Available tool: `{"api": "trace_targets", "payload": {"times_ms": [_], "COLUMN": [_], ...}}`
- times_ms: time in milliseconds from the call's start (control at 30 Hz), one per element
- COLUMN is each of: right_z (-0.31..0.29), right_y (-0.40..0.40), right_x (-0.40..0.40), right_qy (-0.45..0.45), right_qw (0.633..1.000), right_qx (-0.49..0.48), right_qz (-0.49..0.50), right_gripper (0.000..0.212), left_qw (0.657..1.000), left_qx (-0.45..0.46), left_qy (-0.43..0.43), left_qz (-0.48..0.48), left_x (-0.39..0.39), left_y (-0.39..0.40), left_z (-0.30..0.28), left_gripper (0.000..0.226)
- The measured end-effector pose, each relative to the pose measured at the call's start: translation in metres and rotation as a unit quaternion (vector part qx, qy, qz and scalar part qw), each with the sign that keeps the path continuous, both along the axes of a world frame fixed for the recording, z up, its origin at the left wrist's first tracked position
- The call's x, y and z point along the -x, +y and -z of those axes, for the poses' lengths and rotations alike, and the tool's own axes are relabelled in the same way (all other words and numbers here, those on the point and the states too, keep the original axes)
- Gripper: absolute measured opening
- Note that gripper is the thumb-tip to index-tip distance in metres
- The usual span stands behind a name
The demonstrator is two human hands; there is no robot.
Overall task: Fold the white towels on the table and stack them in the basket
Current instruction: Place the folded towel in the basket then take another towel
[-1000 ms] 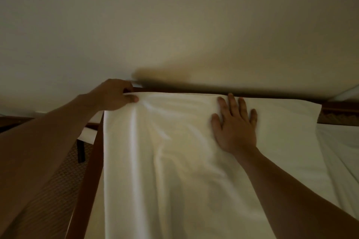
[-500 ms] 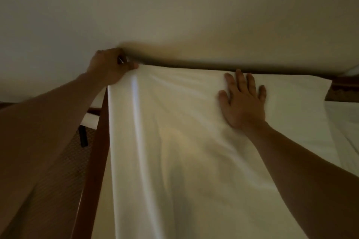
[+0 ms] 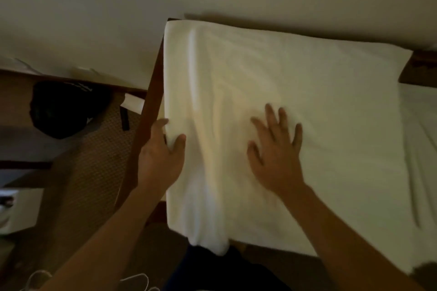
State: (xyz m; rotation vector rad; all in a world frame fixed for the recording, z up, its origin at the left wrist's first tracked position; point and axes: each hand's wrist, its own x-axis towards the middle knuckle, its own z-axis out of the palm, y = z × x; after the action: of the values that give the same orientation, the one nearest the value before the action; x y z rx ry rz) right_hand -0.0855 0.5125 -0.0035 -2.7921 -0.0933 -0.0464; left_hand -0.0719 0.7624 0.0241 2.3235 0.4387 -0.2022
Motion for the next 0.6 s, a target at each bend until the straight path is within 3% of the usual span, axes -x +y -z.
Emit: {"api": "trace_targets", "payload": {"times_ms": [133,267,400,500,600], "right_z": [0.013,0.02,0.02,0.02,0.018], "right_y": [0.008,0.009,0.008,0.008,0.012], "right_x": [0.099,0.132,0.132,0.133,0.133], "right_qy": [0.054,0.092,0.1,0.109,0.097], "right_qw": [0.997,0.991,0.99,0.989,0.991], "right_qx": [0.048,0.093,0.099,0.094,0.094], "right_qz": [-0.011,-0.01,-0.008,-0.026,-0.012], "right_gripper": [0.059,0.065,0.066,0.065,0.065], "left_qw": [0.999,0.994,0.99,0.978,0.96], "left_qx": [-0.043,-0.081,-0.111,-0.206,-0.269], "left_qy": [-0.009,-0.061,-0.088,-0.043,-0.074], "left_qz": [0.002,0.048,0.009,0.012,0.038], "left_x": [0.077,0.124,0.106,0.088,0.091], "left_y": [-0.006,-0.001,0.05,0.097,0.088], "left_z": [0.003,0.008,0.006,0.011,0.015], "left_gripper": [0.054,0.048,0.035,0.039,0.038]}}
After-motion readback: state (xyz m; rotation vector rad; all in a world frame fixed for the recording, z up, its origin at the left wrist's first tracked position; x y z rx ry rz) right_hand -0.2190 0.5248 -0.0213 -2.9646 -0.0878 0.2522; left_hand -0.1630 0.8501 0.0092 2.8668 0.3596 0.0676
